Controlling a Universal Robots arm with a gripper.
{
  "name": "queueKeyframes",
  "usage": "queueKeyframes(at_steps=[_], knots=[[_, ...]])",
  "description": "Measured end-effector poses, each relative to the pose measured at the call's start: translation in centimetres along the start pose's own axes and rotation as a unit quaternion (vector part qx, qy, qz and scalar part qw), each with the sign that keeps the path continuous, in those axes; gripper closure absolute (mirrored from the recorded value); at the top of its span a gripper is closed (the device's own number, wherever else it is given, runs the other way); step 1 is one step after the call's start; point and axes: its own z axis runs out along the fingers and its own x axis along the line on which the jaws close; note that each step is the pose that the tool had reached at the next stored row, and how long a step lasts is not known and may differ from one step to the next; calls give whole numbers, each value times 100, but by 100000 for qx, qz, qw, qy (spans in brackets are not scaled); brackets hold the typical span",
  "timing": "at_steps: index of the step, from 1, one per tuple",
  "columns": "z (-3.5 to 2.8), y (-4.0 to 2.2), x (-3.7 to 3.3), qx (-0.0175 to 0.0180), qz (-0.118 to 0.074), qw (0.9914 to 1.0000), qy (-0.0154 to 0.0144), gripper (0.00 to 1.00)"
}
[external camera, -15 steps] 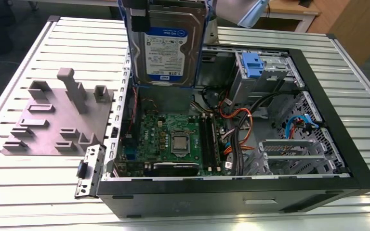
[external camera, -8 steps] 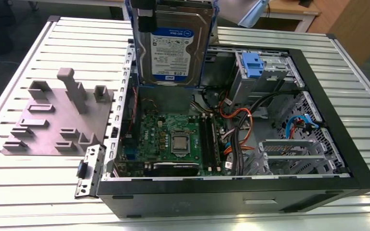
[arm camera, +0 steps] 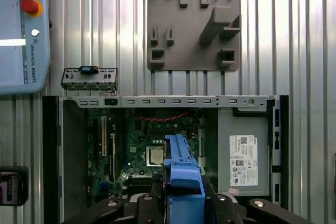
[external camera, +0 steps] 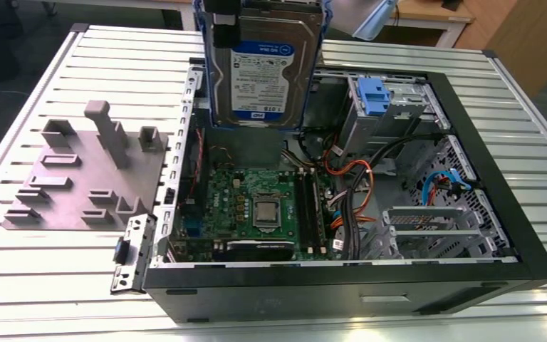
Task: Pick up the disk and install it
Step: 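Pick up the disk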
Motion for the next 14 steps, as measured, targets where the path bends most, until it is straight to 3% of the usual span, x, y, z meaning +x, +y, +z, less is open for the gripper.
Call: queueKeyframes(at_steps=[14], knots=[[0,-42,-1,1,2,100000,-4,64]])
